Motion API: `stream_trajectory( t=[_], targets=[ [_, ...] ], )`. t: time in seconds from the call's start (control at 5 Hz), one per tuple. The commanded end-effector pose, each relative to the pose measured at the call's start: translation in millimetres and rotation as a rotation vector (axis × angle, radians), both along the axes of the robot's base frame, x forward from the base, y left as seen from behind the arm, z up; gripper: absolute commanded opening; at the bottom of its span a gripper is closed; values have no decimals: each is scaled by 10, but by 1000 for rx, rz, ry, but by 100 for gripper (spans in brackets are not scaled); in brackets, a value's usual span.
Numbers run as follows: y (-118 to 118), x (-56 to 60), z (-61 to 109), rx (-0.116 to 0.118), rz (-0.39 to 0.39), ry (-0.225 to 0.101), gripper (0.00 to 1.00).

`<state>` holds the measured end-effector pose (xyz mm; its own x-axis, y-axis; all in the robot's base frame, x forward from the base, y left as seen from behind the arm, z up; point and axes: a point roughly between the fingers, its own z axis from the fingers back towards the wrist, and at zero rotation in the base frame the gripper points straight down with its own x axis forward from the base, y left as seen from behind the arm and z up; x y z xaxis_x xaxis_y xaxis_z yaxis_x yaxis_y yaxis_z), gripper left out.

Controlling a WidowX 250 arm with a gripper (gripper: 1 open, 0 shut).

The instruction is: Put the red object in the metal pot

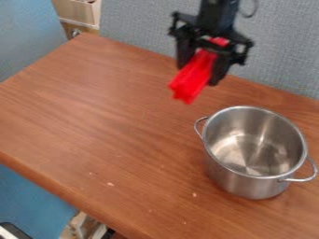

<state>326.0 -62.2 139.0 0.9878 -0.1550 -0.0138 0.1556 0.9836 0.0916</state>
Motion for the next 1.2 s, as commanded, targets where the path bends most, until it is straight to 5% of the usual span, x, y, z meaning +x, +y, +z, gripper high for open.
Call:
stream_trajectory(
  t=[0.0, 0.4, 0.8, 1.0],
  targets=[
    [-333, -41, 251, -30, -37, -91, 0],
    [-955, -40, -136, -19, -108, -44, 0],
    [-962, -76, -292, -7, -117, -26, 0],
    [-962, -41, -439, 5, -117, 1, 100]
  ],
)
